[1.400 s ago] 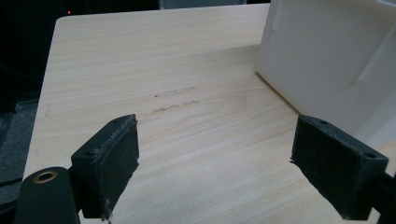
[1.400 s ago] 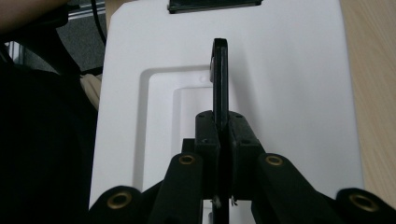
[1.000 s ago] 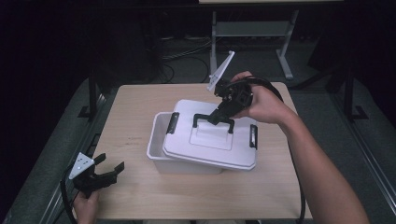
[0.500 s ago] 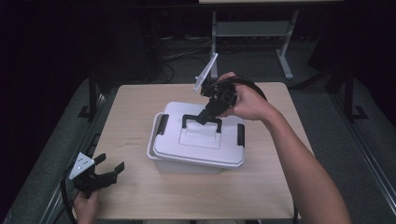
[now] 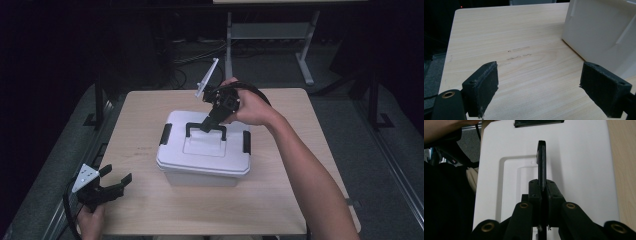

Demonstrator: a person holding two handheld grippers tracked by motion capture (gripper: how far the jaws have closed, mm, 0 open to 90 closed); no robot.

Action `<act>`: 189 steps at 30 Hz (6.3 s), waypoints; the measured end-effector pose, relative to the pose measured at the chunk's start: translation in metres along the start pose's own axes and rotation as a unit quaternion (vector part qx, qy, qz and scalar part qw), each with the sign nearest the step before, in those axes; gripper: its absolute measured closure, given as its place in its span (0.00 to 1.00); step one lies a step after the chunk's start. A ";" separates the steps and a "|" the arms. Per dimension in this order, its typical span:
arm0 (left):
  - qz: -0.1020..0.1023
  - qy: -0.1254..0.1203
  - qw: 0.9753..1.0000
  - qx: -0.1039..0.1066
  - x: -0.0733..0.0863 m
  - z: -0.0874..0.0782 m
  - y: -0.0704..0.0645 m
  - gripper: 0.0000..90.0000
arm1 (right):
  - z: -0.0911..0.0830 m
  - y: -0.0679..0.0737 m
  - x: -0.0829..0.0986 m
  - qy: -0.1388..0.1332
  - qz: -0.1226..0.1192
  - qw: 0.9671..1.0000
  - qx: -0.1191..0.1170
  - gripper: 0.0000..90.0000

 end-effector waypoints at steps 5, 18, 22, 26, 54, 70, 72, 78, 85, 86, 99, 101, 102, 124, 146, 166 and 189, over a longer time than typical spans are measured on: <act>0.001 0.000 1.000 -0.001 0.000 0.000 0.000 0.16 | 0.007 -0.005 -0.003 0.004 -0.002 1.000 -0.005 0.94; -0.001 -0.003 1.000 -0.003 0.000 0.000 0.001 0.16 | 0.022 -0.020 -0.004 0.014 -0.001 1.000 -0.018 0.94; -0.001 -0.003 1.000 -0.005 0.000 -0.001 0.001 0.16 | 0.026 -0.023 -0.003 0.015 -0.001 1.000 -0.020 0.94; -0.003 -0.003 1.000 -0.005 0.000 -0.001 0.002 0.16 | 0.026 -0.025 -0.002 0.014 0.002 1.000 -0.023 0.94; -0.001 -0.003 1.000 -0.006 0.000 -0.002 0.001 0.16 | 0.037 -0.027 0.001 0.020 0.003 0.999 -0.034 0.93; -0.004 -0.005 1.000 -0.007 0.000 -0.003 0.002 0.16 | 0.035 -0.029 0.005 0.002 0.016 0.999 -0.029 0.85; -0.004 -0.004 1.000 -0.007 0.000 -0.003 0.001 0.16 | 0.032 -0.030 0.007 -0.004 0.017 1.000 -0.024 0.82; -0.005 -0.005 1.000 -0.008 0.001 -0.003 0.001 0.16 | 0.024 -0.031 0.010 -0.009 0.022 1.000 -0.015 0.79; -0.005 -0.006 1.000 -0.008 0.000 -0.004 0.001 0.16 | 0.024 -0.028 0.014 -0.011 0.023 1.000 -0.018 0.90; -0.005 -0.006 1.000 -0.008 0.000 -0.004 0.001 0.16 | 0.024 -0.028 0.015 -0.009 0.022 1.000 -0.019 0.92; -0.006 -0.005 1.000 -0.009 0.001 -0.005 0.002 0.16 | 0.023 -0.031 0.016 -0.017 0.027 0.999 -0.020 0.91; -0.004 -0.004 1.000 -0.010 0.001 -0.005 0.001 0.16 | 0.022 -0.030 0.016 -0.019 0.032 0.999 -0.021 0.84; -0.003 -0.004 1.000 -0.010 0.001 -0.005 0.001 0.16 | 0.020 -0.030 0.016 -0.023 0.033 0.999 -0.018 0.83; 0.000 -0.001 1.000 -0.009 0.002 -0.006 -0.001 0.16 | -0.022 -0.022 0.059 -0.053 0.067 0.996 0.027 0.59; 0.003 0.001 1.000 -0.012 0.003 -0.007 -0.001 0.16 | -0.041 -0.018 0.106 -0.065 0.103 0.991 0.049 0.54; 0.006 0.002 1.000 -0.015 0.003 -0.007 -0.001 0.16 | -0.049 -0.013 0.136 -0.070 0.128 0.988 0.056 0.51; 0.008 0.003 1.000 -0.016 0.003 -0.007 -0.002 0.16 | -0.054 -0.006 0.177 -0.070 0.157 0.983 0.063 0.51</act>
Point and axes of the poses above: each handheld gripper's, and its own axes: z roughly forward along the jaws, x roughly out of its underside, y roughly to its left, the point moved 3 cm from there along z, roughly forward along the jaws, and after that the axes turned 6 degrees about -y, right-handed, at the moved point
